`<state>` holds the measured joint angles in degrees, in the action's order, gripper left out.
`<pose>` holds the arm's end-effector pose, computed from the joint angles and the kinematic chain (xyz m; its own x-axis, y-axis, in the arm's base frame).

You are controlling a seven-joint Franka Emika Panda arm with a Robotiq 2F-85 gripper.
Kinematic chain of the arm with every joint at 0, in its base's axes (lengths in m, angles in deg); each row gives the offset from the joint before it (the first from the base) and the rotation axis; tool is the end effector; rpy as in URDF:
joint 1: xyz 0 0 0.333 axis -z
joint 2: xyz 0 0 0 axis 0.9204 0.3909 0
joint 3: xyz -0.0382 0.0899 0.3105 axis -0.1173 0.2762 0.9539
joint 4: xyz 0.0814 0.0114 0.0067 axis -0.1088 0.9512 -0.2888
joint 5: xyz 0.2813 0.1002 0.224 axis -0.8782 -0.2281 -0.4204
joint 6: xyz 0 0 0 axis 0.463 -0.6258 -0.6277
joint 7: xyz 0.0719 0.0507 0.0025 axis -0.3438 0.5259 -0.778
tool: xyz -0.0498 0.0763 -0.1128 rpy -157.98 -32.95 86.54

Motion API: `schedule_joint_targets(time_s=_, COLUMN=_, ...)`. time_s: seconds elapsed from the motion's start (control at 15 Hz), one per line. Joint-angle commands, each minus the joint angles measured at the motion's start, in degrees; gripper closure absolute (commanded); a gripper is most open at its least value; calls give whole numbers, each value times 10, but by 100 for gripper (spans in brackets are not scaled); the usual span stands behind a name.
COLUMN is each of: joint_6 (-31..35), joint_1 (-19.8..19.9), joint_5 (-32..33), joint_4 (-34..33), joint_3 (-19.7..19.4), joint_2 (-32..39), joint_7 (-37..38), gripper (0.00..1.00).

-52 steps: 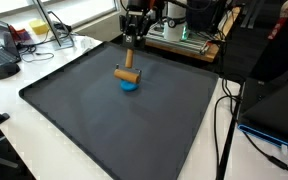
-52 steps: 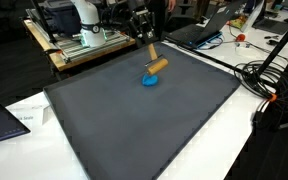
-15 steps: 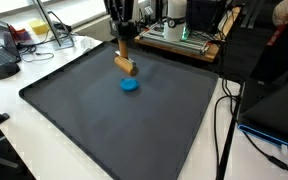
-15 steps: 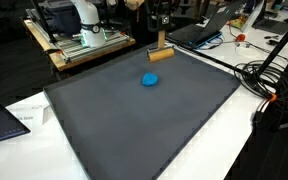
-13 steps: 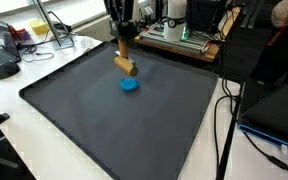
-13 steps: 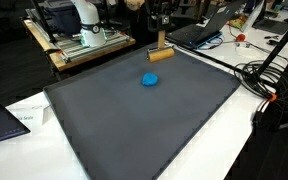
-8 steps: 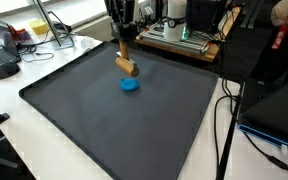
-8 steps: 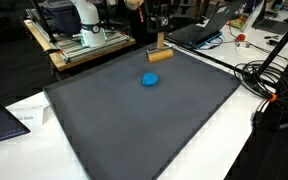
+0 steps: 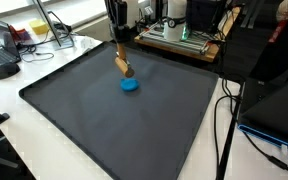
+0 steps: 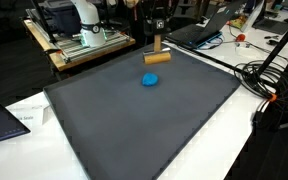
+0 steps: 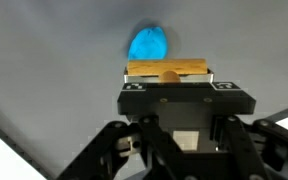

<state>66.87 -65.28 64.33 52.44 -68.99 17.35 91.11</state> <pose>0.5358 0.0308 0.4043 0.8697 -0.4852 0.0905 -0.4852 -0.8741 -0.0243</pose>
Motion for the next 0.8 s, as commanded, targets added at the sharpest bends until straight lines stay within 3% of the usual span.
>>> schedule_joint_targets(time_s=0.0, joint_6=36, joint_1=-10, joint_5=-1, joint_4=38, joint_3=-17, joint_2=-19, joint_7=63, gripper=78)
schedule_joint_targets(time_s=0.73, joint_6=78, joint_1=-13, joint_5=14, joint_4=81, joint_3=-23, joint_2=9, joint_7=162, gripper=78)
